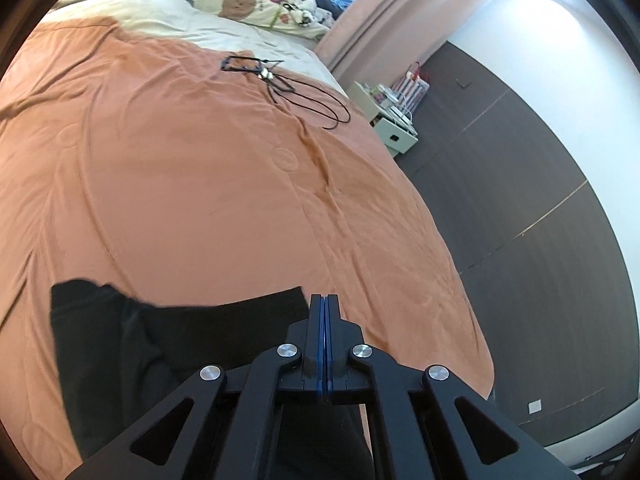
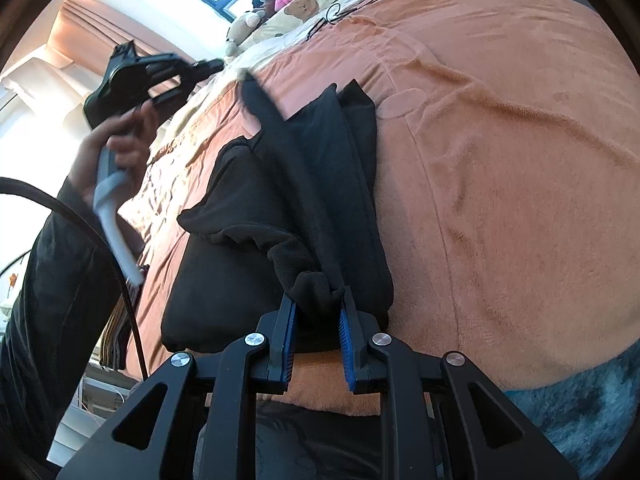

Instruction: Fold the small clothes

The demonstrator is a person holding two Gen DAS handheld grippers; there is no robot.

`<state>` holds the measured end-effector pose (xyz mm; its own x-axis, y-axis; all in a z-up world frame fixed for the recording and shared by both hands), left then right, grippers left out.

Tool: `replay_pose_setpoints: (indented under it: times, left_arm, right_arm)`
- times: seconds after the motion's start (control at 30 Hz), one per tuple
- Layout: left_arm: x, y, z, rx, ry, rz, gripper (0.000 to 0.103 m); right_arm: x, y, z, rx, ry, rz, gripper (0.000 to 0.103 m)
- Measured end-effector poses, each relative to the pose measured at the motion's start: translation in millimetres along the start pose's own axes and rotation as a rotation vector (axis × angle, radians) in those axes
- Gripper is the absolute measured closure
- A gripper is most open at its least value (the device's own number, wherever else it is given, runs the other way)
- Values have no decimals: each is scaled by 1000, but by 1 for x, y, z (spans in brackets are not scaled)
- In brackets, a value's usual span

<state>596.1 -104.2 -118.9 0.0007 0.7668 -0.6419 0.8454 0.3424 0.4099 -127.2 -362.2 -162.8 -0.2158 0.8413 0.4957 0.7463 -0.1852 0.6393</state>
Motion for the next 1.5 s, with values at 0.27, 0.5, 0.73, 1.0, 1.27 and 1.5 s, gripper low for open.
replay_pose_setpoints:
  times: [0.27, 0.5, 0.73, 1.0, 1.27, 1.5]
  left_arm:
    - [7, -13, 20, 96, 85, 24, 99]
    - [41, -37, -7, 140, 163, 21, 63]
    - [75, -56, -43, 153, 220, -18, 57]
    - [101, -86, -66, 178, 231, -68, 42]
    - [104, -123, -66, 272, 182, -106, 41]
    - [101, -140, -57, 301, 138, -133, 51]
  right_arm:
    - [-2, -1, 6, 9, 7, 13, 87]
    - [-2, -1, 5, -4, 7, 21, 87]
    - [-2, -5, 2, -30, 1, 42, 92]
    - [1, -8, -7, -57, -12, 46, 94]
    - [3, -6, -15, -78, -7, 44, 95]
    - [-2, -8, -17, -75, 4, 44, 95]
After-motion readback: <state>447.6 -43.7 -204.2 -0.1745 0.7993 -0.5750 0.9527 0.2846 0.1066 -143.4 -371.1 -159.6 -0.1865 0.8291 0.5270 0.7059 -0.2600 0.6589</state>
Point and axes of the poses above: each gripper's, at about its wrist camera, not at the fingertips, and z roughly the way its jaws point, x to its left, y to its top, the point moved 4 cm from there along z, roughly the way its jaws point, and after that the axes turned 10 degrees about -z, right-handed, at the moved point
